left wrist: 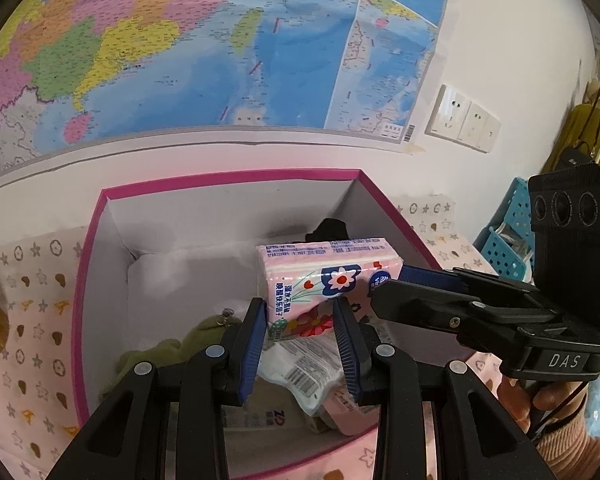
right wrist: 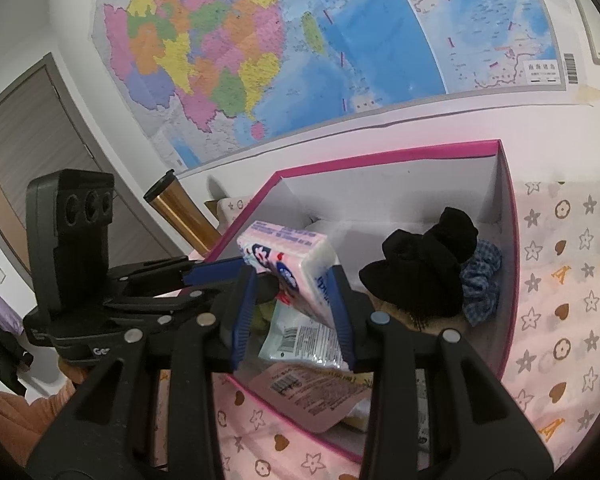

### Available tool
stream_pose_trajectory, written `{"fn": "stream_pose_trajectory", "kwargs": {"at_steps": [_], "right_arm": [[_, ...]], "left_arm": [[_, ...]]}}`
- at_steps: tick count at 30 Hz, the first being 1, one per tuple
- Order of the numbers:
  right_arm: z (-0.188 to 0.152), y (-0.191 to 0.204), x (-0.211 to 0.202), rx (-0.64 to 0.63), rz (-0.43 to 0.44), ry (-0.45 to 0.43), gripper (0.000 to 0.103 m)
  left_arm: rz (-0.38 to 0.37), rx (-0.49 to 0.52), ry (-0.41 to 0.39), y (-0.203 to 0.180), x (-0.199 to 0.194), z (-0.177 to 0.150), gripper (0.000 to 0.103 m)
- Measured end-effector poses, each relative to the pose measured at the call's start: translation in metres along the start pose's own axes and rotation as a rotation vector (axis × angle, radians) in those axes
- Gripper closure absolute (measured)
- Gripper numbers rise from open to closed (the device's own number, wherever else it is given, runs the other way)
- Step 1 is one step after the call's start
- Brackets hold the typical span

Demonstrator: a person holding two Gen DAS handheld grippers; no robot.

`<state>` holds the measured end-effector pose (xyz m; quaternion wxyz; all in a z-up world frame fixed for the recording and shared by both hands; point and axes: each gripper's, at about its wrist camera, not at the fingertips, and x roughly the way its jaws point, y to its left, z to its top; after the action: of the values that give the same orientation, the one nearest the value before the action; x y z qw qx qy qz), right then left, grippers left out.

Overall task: Organize soft objects
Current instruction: 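Lower the tissue pack with the right tool down into the box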

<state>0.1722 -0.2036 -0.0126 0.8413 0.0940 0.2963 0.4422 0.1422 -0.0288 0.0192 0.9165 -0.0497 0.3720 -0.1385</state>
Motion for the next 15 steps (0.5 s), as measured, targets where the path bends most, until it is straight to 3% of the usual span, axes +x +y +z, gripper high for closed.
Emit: {"fn": "stream_pose_trajectory", "kwargs": {"at_steps": [15], "right_arm": [[0.008, -0.010, 0.018, 0.037, -0.015, 0.022, 0.063]], "left_arm": [[0.011, -0.027, 0.020, 0.012, 0.016, 0.006, 0.070]]}}
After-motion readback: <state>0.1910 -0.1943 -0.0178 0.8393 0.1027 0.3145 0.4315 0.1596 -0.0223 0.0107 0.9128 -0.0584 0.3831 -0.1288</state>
